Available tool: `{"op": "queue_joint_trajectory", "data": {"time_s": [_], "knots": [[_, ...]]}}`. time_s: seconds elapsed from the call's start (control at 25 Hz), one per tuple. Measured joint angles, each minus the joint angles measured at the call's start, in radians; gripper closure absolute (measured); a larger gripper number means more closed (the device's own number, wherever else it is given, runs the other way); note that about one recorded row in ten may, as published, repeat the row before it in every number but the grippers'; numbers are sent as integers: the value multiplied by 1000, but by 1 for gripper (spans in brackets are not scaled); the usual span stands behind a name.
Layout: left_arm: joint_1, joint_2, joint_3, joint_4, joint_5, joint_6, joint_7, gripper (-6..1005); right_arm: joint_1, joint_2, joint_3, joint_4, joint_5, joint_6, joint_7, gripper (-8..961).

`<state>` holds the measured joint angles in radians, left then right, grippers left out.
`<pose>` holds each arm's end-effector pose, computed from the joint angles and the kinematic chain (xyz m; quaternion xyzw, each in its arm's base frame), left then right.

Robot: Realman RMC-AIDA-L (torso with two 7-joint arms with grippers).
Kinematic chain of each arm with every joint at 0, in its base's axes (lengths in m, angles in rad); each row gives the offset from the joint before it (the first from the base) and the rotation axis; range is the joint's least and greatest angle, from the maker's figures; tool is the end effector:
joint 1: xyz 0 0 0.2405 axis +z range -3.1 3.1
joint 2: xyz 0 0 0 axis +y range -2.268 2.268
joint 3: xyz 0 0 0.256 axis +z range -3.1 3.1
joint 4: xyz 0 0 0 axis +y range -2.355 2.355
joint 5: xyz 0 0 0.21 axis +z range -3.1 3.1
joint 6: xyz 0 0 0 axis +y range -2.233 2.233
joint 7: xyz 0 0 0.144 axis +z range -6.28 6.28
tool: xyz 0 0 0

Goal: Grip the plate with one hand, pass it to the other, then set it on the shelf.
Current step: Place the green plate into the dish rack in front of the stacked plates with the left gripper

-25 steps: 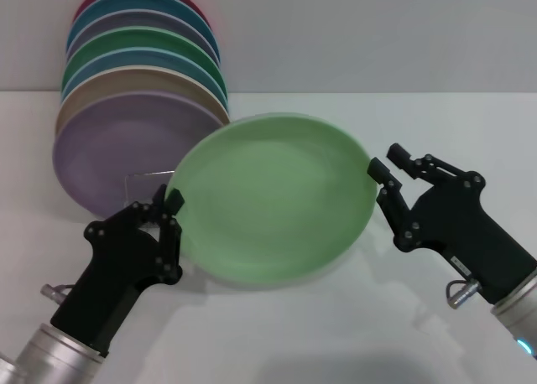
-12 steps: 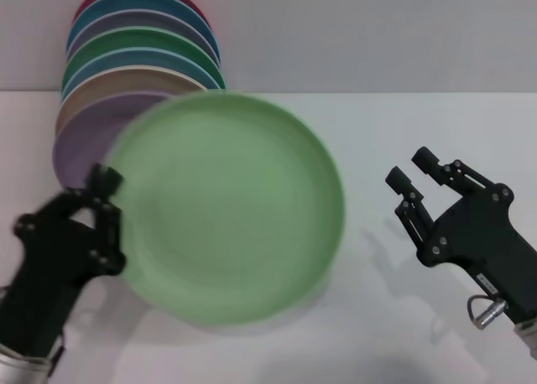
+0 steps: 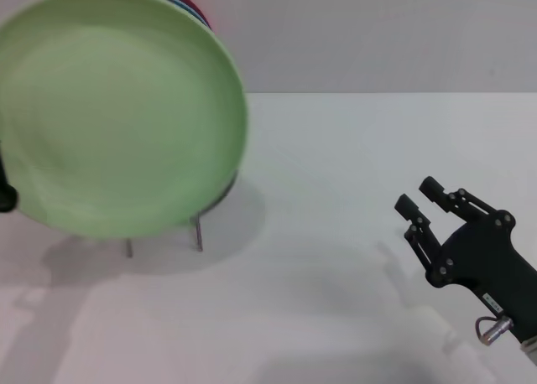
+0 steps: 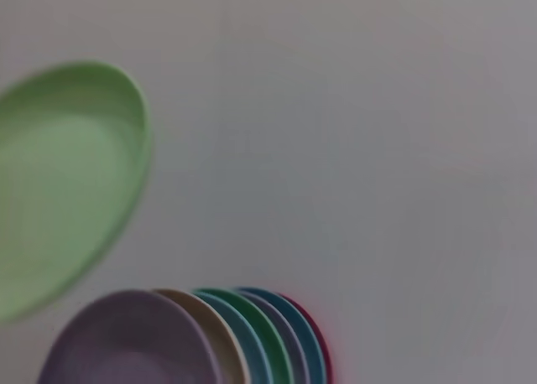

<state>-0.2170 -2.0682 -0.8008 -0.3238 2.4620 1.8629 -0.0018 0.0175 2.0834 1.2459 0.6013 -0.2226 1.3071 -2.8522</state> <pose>-0.2692 0.2353 0.0181 -0.6135 0.0074 -0.4986 0.6123 0.2764 0.2337 -0.0429 -0.7926 0.1017 0.3954 0.4529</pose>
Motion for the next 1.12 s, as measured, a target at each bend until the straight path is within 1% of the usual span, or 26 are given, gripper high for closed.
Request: {"op": "queue_joint_trajectory", "data": {"time_s": [0.16,0.24,0.32,0.52,0.64,0.76,0.8,0.84,0.92,1.12], "knots": [[-37,4,-42,49,4,72,96,957,27,0,27,-57,1,-6,27,624],[-56,6,-46,71,4,90,138,957,36,0,39,-78,1,-6,30,624],[-88,8,-44,106,13,108,216,957,41,1,51,-94,1,-7,31,624],[-130,10,-49,138,61,115,390,957,43,1,83,-117,1,-9,45,625],[-153,14,-49,161,78,111,463,958,47,1,100,-126,1,-18,59,625],[-181,14,-49,206,83,106,505,958,48,1,107,-127,1,-38,62,625],[-181,14,-49,206,83,106,505,959,49,1,110,-127,1,-46,62,625],[-203,13,-43,242,83,102,526,959,49,1,112,-127,1,-52,63,625],[-214,14,-41,261,84,99,533,958,50,1,115,-127,1,-68,65,624],[-246,25,-29,316,85,84,537,954,51,1,126,-129,1,-106,68,624]]}}
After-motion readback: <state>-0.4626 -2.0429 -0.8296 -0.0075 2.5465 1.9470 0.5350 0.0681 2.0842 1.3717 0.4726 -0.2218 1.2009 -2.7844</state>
